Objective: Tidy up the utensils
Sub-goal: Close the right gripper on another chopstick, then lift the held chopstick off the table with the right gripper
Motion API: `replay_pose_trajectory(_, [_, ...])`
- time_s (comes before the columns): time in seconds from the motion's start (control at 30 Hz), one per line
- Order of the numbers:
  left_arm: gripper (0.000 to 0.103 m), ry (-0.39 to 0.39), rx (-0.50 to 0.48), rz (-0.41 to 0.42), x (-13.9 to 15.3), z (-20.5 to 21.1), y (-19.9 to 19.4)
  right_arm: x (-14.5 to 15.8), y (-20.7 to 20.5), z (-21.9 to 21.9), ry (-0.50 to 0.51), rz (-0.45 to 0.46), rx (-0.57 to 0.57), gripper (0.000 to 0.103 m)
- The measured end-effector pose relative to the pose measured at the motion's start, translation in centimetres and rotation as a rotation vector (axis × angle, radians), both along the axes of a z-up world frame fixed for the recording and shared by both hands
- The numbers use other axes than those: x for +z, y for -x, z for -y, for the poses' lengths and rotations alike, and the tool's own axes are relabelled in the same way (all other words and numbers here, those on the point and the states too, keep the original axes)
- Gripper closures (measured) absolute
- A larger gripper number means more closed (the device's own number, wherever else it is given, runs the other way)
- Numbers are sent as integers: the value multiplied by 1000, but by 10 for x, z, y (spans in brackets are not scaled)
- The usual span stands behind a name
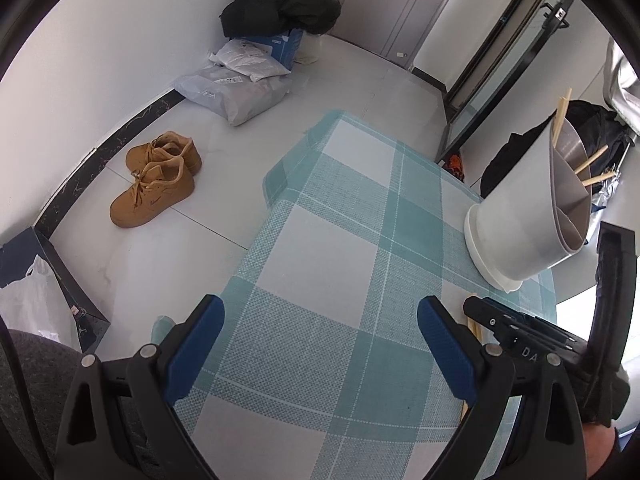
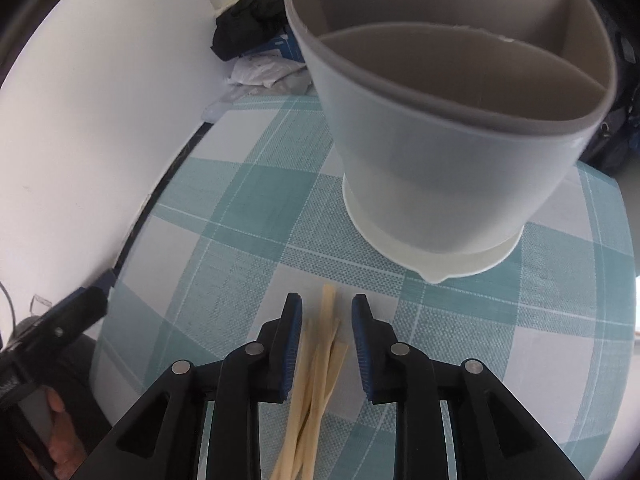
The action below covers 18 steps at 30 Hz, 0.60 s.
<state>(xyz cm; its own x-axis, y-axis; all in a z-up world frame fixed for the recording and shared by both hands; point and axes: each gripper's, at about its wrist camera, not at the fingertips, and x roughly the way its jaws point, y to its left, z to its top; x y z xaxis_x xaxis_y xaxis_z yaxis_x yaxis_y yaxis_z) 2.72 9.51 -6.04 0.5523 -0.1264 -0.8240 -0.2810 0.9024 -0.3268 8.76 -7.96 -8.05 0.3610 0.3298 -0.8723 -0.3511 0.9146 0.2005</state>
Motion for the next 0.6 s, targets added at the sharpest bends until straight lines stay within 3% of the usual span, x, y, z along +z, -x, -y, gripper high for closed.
replay_pose_trajectory(0.07, [8,5,4,-2,-1,1,-1,1,0,-5,0,6,7,95])
replay_pose_trajectory(0.13, [8,2,-4,0,-1,4,-2,1,1,-5,-12,4,11,97])
replay_pose_trajectory(0.3, [8,-17,-47,-4,-2,13,-3,18,5,14,-86,52,-30,97])
replay_pose_trajectory(0.6, [8,22,-239,-43,-4,46,-7,42,25,106,-397,111,-260,97])
